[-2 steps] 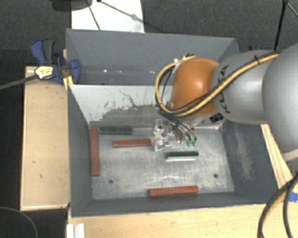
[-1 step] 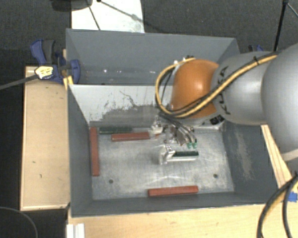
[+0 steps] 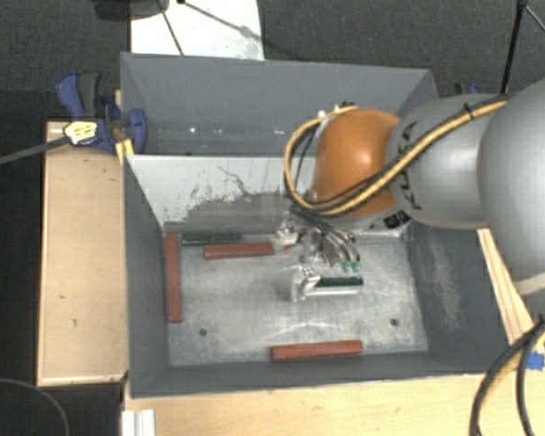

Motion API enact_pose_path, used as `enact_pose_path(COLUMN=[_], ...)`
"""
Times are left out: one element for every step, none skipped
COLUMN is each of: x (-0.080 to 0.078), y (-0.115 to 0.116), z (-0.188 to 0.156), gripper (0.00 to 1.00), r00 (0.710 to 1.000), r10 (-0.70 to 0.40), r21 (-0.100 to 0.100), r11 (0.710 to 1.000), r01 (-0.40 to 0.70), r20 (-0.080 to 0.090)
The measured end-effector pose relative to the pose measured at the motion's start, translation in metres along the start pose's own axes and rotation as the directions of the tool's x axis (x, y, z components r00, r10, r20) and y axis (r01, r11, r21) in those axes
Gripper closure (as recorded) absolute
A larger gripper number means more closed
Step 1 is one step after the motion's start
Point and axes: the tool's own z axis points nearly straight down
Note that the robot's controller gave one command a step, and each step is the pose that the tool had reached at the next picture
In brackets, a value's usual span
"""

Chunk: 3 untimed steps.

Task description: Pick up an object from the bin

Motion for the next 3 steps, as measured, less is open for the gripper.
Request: enact_pose_path(x=[0.033, 0.033, 0.012], y=[-0.055, -0.055, -0.069], z=[0.003, 0.003, -0.181], gripper=[1.00, 1.00, 1.00], r00=[0.996, 0.996, 0.997], r10=[0.082, 0.083, 0.079], r21=[0.000, 0.000, 0.002], r11=[0.997, 0.997, 0.997], r01=[-0.082, -0.083, -0.079], r20=[0.018, 0.018, 0.023])
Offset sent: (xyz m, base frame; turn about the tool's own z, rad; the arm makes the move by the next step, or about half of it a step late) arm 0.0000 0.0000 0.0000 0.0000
